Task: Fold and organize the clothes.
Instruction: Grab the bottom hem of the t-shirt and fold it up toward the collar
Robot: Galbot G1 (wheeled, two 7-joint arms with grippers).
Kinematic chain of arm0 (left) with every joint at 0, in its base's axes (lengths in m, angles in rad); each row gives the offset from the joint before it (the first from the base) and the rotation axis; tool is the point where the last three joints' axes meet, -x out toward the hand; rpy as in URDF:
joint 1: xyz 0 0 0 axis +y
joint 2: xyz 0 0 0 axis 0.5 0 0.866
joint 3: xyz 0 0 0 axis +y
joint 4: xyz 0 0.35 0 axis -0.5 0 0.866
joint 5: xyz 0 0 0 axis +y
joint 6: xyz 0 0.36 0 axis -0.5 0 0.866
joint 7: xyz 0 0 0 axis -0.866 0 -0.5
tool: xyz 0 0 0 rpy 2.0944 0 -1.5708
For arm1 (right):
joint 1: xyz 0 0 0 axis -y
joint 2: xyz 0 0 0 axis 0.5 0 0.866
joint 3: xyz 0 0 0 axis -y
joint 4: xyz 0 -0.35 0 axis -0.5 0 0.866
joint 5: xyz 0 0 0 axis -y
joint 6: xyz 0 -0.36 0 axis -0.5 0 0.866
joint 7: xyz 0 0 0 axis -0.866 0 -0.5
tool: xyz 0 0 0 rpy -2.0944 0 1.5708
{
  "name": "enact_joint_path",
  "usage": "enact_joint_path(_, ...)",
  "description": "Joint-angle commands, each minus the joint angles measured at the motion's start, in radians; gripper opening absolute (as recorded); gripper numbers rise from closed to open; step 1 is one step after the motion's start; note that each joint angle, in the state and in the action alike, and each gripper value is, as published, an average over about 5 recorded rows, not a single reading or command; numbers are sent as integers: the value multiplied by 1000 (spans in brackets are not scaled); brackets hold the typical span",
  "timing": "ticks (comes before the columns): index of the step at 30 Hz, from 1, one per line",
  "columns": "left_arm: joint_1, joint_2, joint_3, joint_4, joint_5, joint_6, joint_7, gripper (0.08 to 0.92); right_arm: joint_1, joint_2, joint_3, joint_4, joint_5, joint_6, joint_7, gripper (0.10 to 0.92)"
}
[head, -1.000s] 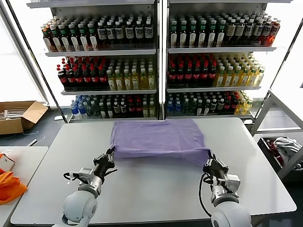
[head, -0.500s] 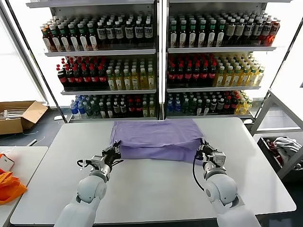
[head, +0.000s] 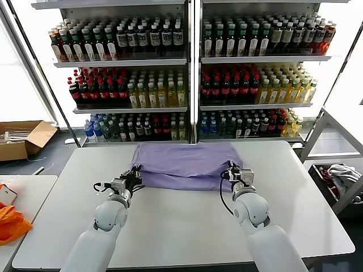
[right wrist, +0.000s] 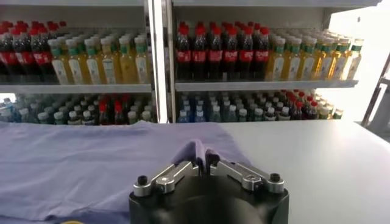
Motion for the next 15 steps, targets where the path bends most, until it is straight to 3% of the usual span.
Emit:
enact_joint_path(1, -23, 0, 4, 20, 14, 20, -4, 319, 36, 8, -12, -45, 2, -14, -4, 388)
enact_joint_path(10, 54, 32, -7, -147, -14, 138, -29, 579, -54, 15, 47, 79, 69, -15, 57, 648)
enact_joint_path(15, 106, 44, -18, -216, -15, 160, -33, 717, -163, 5, 91, 171, 15, -16, 73, 778)
